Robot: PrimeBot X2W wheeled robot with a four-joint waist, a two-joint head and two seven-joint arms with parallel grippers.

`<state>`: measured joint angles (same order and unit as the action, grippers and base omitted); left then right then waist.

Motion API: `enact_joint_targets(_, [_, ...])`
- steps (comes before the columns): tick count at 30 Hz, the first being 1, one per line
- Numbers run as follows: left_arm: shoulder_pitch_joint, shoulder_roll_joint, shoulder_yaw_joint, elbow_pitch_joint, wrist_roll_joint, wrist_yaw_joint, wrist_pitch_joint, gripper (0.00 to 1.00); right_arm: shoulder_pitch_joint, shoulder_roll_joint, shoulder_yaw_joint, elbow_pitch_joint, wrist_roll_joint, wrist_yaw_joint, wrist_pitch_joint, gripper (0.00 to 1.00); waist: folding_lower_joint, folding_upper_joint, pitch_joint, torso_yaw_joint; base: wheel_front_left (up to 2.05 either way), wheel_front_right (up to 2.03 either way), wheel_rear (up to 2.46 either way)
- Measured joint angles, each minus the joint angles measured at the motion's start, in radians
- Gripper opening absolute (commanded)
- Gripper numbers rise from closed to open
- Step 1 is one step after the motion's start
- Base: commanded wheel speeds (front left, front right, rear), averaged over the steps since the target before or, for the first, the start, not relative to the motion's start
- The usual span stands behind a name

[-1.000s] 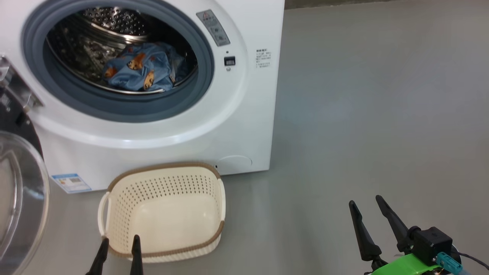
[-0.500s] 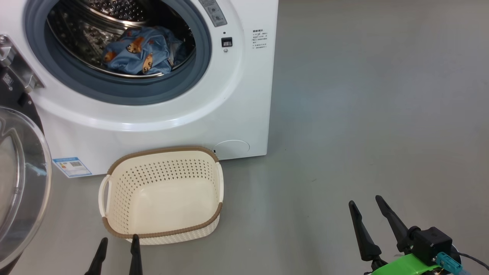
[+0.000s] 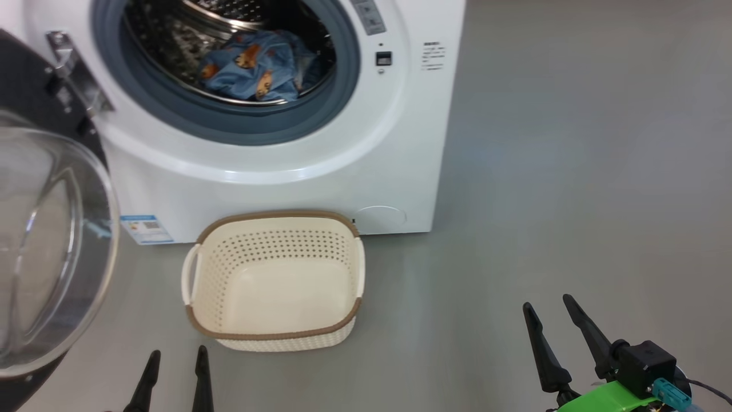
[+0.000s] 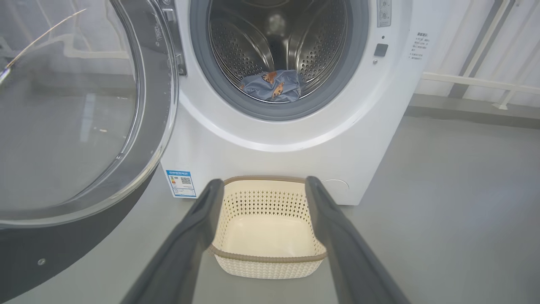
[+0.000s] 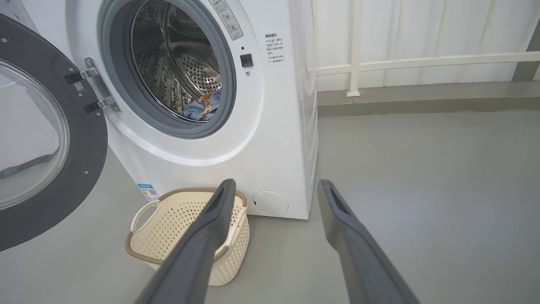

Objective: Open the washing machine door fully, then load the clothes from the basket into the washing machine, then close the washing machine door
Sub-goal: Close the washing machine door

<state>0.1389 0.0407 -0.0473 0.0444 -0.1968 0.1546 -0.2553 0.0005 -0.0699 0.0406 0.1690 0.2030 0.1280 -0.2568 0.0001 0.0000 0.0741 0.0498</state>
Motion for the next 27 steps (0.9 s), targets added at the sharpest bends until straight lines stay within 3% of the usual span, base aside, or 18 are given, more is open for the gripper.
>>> enact_joint_targets(9, [0.001,0.0,0.006,-0.011,0.0,0.009,0.0,1.0,-0.001,-0.016,0.019,0.011,-0.003,0.0,0.0,1.0,0.0,0.0,-0.005,0.116,0.0,0.0,0.0])
enact_joint_targets(22, [0.031,0.0,0.018,-0.016,-0.001,0.019,0.0,1.0,0.001,-0.027,0.044,0.023,-0.003,0.0,0.0,1.0,-0.0001,0.0,-0.031,0.353,0.0,0.0,0.0])
enact_joint_targets(27, [0.058,0.001,0.041,-0.054,-0.019,0.055,0.0,1.0,-0.006,-0.035,0.096,0.041,-0.003,0.0,0.0,1.0,-0.0001,0.0,-0.037,0.435,0.0,0.0,0.0])
